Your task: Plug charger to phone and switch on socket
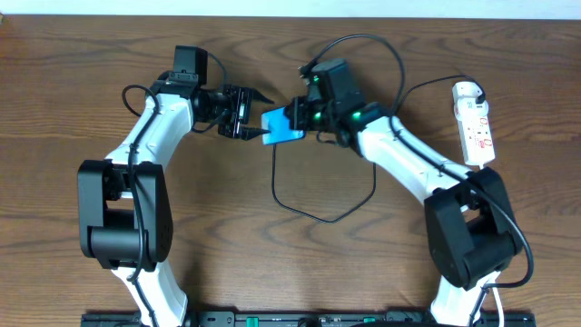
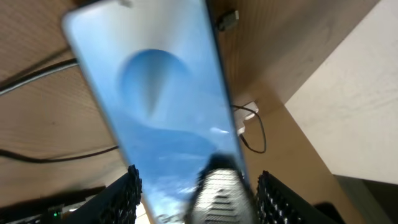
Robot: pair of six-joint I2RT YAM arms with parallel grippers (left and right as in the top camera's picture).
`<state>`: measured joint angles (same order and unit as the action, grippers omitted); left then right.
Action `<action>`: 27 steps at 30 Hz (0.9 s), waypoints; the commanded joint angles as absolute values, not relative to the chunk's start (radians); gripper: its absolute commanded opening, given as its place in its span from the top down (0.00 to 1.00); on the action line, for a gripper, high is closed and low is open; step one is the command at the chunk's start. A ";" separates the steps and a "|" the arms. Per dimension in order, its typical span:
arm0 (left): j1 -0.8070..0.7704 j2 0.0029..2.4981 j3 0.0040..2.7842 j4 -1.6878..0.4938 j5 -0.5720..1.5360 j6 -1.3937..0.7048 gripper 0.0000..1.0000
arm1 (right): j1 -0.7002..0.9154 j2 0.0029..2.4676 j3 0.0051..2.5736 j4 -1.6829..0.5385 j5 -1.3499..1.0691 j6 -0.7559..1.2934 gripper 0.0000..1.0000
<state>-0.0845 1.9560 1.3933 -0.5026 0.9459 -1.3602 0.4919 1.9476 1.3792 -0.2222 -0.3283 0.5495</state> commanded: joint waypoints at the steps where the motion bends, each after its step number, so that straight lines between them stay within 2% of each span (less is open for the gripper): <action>1: -0.086 1.935 1.396 -0.426 1.010 -1.287 0.40 | 0.436 1.877 1.394 -0.204 -0.334 0.681 0.99; 10: -0.086 1.935 1.396 -0.138 1.092 -1.250 0.40 | 0.369 1.822 1.394 -0.093 -0.296 1.106 0.98; 19: -0.086 1.935 1.396 -0.123 1.062 -1.255 0.41 | 0.375 1.821 1.394 0.016 -0.290 1.443 0.98; 27: -0.086 1.935 1.396 -0.112 0.974 -1.360 0.40 | 0.383 1.821 1.394 0.076 -0.290 1.546 0.98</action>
